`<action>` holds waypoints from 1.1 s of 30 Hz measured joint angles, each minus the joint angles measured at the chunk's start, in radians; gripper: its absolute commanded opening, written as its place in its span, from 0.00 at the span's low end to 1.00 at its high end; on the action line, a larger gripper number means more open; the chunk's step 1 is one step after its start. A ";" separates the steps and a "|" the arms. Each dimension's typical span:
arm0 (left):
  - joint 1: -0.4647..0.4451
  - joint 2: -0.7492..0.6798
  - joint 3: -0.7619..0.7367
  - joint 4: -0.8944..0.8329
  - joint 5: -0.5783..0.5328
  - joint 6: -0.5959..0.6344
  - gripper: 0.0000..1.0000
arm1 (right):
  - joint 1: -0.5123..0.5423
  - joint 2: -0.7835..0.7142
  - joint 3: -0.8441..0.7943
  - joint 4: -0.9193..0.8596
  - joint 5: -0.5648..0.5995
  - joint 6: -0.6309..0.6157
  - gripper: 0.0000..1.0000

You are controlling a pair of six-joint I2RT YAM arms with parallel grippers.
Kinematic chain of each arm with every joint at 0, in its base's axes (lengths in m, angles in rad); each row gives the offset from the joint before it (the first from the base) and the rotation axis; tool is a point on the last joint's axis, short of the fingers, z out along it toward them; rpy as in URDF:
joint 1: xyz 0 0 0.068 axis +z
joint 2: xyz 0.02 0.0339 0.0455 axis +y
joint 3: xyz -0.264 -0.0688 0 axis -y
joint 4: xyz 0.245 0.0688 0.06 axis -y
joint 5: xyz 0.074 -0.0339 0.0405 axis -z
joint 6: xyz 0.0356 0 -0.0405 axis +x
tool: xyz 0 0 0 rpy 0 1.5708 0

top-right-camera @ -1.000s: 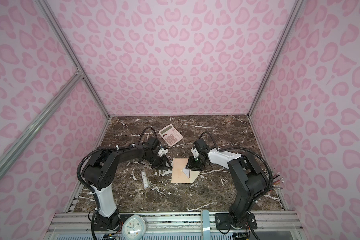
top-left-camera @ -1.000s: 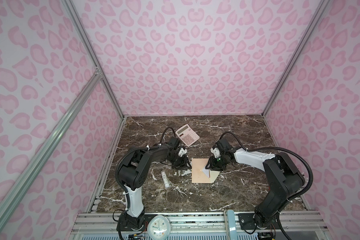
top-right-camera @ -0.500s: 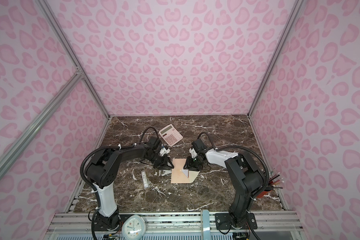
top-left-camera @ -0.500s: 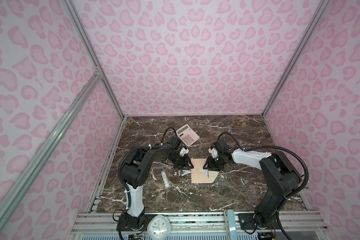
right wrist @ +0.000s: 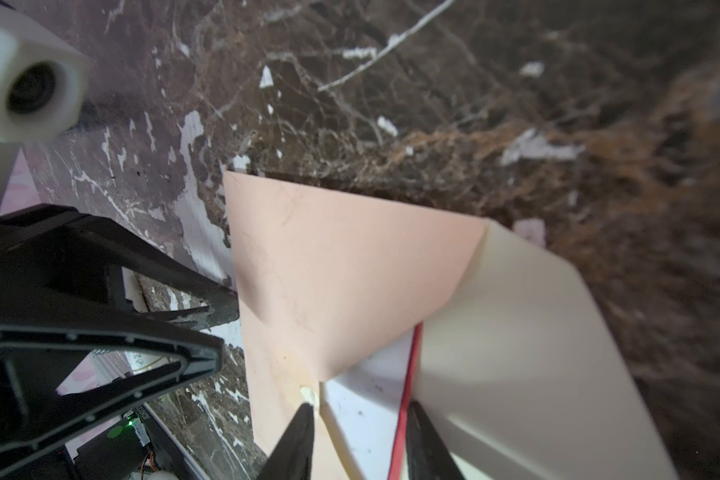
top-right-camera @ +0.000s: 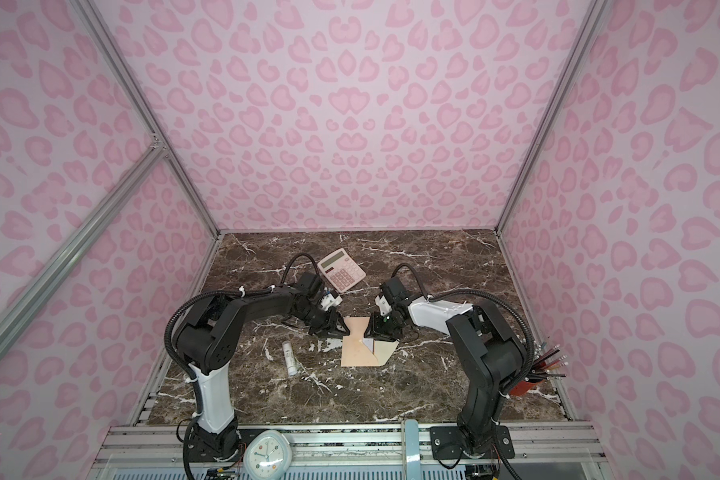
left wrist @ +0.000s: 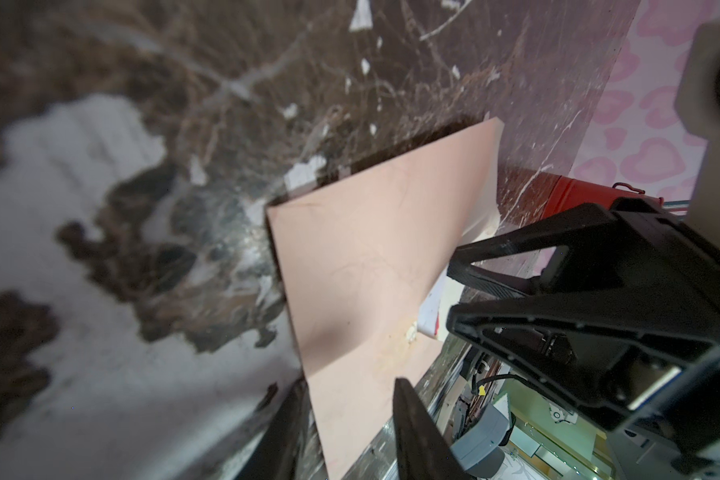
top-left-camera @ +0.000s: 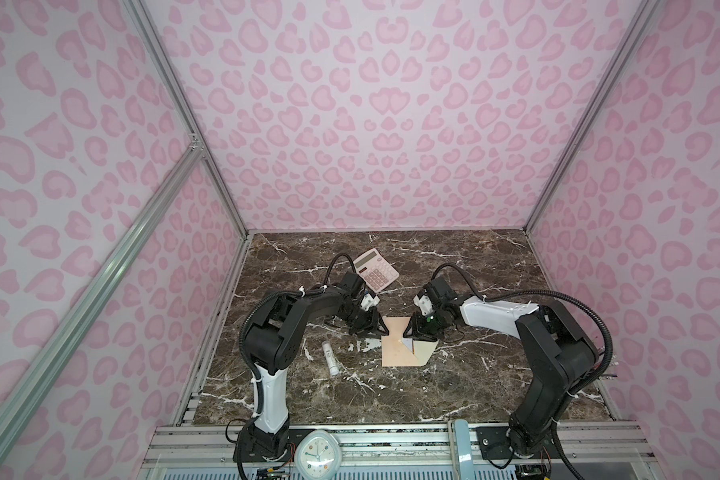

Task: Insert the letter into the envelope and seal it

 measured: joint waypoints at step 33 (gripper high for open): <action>0.015 -0.023 0.033 -0.043 -0.066 0.009 0.37 | -0.040 -0.085 0.058 -0.112 0.031 -0.072 0.48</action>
